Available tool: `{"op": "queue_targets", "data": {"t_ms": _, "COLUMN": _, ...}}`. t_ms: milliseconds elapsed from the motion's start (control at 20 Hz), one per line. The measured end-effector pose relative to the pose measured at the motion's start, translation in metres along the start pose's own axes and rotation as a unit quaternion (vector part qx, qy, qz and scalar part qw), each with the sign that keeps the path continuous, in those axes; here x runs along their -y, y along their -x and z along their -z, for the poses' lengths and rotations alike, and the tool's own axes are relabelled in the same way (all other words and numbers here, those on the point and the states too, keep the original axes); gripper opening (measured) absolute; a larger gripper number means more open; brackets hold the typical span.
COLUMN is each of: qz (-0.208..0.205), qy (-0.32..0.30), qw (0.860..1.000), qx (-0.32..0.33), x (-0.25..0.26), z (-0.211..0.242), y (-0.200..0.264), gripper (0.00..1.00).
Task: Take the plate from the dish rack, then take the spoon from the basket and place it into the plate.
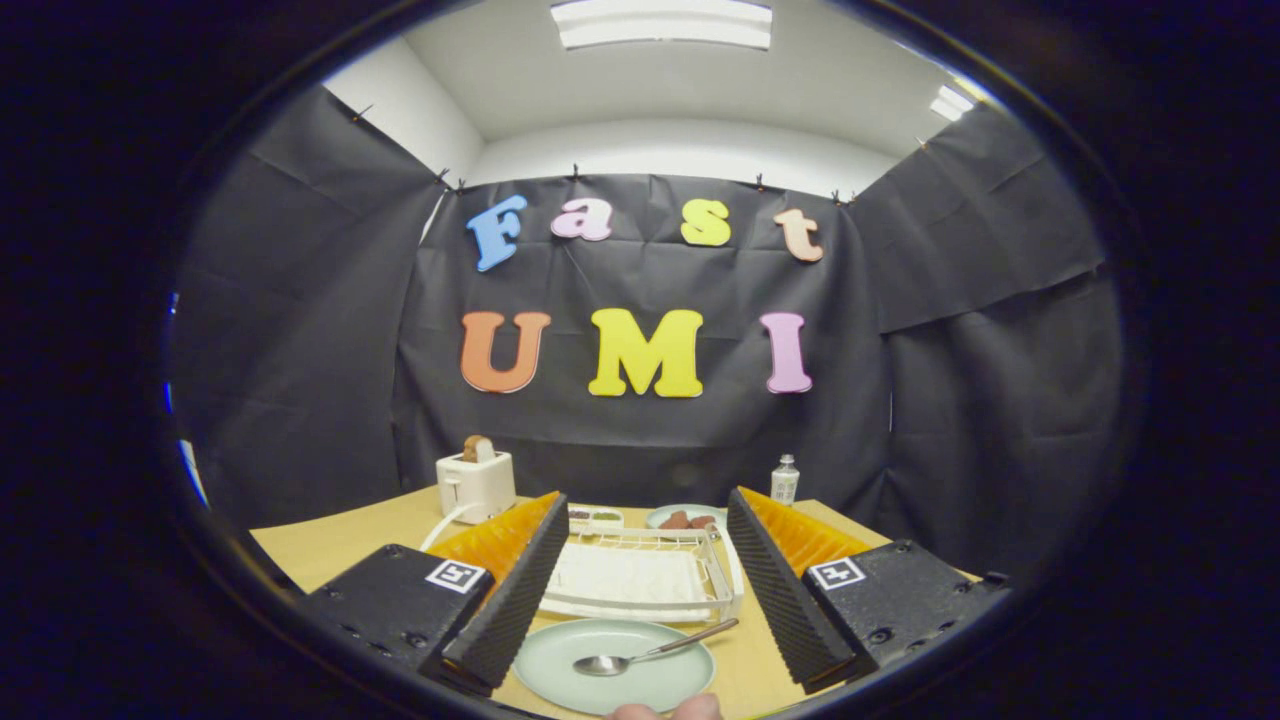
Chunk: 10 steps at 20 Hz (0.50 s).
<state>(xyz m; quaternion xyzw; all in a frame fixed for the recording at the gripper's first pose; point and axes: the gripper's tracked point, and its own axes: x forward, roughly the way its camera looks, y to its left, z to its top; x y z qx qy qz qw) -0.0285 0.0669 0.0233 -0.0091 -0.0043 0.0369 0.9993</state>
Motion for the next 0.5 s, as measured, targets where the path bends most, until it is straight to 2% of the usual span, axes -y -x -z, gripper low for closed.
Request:
{"op": "queue_targets", "data": {"t_ms": 300, "qz": -0.014, "qy": 0.011, "qw": 1.0, "qx": 0.001, "x": -0.014, "z": -0.004, "y": 0.0, "gripper": 1.0}}
{"op": "queue_targets", "data": {"t_ms": 500, "qz": -0.014, "qy": -0.002, "qw": 1.0, "qx": -0.003, "x": -0.015, "z": -0.007, "y": 0.0, "gripper": 1.0}}
